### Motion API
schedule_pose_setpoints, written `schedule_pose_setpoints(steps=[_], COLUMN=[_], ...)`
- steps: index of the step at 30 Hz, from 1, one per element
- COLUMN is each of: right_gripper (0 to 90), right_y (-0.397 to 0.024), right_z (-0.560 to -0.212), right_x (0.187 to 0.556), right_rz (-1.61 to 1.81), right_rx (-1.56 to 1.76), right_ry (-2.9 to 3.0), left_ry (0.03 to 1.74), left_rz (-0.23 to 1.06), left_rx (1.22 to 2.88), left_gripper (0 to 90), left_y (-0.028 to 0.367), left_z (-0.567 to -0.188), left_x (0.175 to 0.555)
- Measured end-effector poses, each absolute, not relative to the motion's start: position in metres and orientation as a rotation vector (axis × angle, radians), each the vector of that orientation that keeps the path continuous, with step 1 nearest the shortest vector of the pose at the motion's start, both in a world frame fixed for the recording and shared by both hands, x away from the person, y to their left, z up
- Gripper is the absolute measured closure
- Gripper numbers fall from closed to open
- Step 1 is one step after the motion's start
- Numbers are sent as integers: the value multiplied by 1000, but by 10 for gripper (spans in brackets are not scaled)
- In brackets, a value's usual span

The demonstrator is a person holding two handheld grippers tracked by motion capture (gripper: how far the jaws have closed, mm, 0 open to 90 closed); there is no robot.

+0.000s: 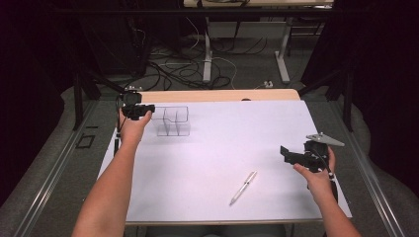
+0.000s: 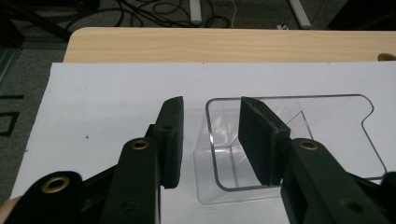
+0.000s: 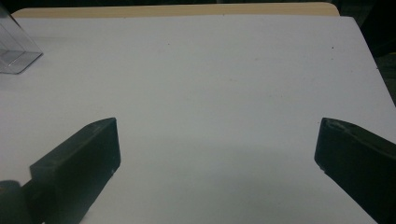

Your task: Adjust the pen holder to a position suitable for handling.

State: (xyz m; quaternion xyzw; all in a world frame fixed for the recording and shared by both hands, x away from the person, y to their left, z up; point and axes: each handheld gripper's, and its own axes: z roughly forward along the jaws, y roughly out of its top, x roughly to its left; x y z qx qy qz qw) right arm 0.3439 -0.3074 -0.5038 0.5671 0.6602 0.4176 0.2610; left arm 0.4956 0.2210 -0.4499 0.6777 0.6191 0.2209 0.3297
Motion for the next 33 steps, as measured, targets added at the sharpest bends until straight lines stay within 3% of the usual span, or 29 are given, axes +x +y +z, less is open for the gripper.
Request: schedule_pose_setpoints(steps=[18, 33], right_gripper=[7, 12], right_y=[-306, -307], right_z=[-506, -507], right_x=[345, 346], right_rz=[1132, 1128], right_rx=[1541, 1527], right_ry=[1796, 1811], left_ry=[1658, 1722], left_rz=[508, 480], left_rx=[1824, 1841], left_gripper=[755, 820], left_y=[218, 215], left_z=[-461, -469], left_x=[503, 507])
